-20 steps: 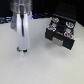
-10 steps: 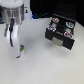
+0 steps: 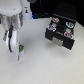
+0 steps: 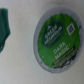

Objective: Open the kcup holder, insert the kcup into the holder, and close the kcup holder

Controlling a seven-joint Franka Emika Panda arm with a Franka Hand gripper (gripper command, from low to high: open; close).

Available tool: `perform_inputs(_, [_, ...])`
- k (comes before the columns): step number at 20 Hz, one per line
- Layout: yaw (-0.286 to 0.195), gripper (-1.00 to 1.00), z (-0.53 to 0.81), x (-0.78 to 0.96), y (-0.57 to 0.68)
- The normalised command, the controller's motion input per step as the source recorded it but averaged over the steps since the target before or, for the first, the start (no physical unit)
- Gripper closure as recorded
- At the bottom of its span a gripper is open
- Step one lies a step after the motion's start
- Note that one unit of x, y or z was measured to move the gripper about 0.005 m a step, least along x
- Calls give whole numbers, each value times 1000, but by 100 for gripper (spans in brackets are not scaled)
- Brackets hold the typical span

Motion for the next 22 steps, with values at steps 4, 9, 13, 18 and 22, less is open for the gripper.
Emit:
perform_inputs(4, [29, -100, -76, -44, 273])
perform_inputs(9, [45, -100, -81, -13, 214])
perform_inputs(13, [-23, -100, -53, -133, 101])
perform_inputs(18, [-103, -100, -139, -199, -4])
perform_inputs(22, [-17, -100, -99, -310, 33])
